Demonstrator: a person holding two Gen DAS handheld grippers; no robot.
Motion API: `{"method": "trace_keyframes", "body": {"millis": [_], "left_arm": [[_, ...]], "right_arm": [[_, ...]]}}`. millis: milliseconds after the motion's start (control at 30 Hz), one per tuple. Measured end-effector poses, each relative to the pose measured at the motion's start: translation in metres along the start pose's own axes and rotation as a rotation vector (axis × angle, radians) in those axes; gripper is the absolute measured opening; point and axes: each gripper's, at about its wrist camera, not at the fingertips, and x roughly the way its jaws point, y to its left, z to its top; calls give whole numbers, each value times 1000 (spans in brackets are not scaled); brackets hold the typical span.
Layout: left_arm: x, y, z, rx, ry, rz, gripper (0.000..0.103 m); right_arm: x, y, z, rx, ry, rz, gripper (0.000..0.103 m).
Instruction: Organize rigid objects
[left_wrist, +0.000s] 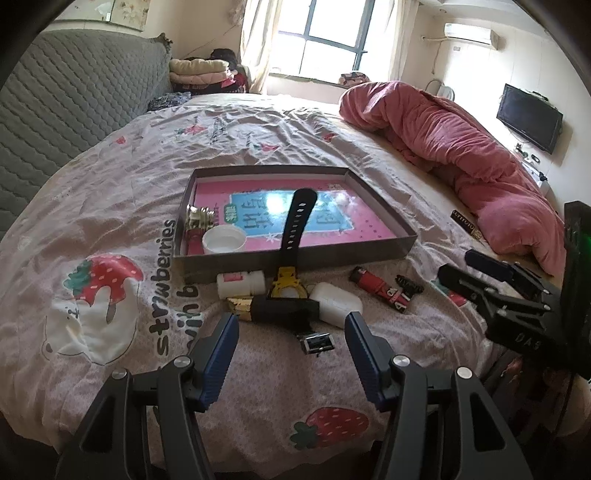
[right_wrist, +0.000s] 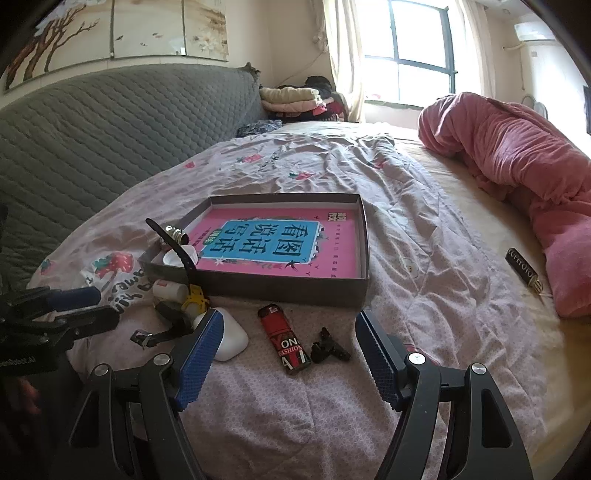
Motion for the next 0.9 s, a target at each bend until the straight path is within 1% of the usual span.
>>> {"method": "trace_keyframes", "body": {"millis": [133,267,400,433,500,633,833,900], "left_arm": [[3,2,1,-22,8,-3,59],[11,-8,6,-9,25,-9,59],[28,-19,12,18,50,33,59],[33,-21,13,19,57,58,59],[41,-22,14,10,74,82,59],[55,-18,17,-62,120,104,59],[68,-13,28,-150,155,134,59],[73,-10,31,-188,174,161,59]], "right_arm": [[3,-2,0,13,8,7,75],[5,-3,0,18,13,15,75],[7,-3,1,20,18,28,75],[8,-3,1,20,19,30,75],[9,-3,1,22,19,36,75],[12,-6,1,39,25,47,75],[15,-13,3,82,24,62,75],[16,-14,4,92,25,67,75]]}}
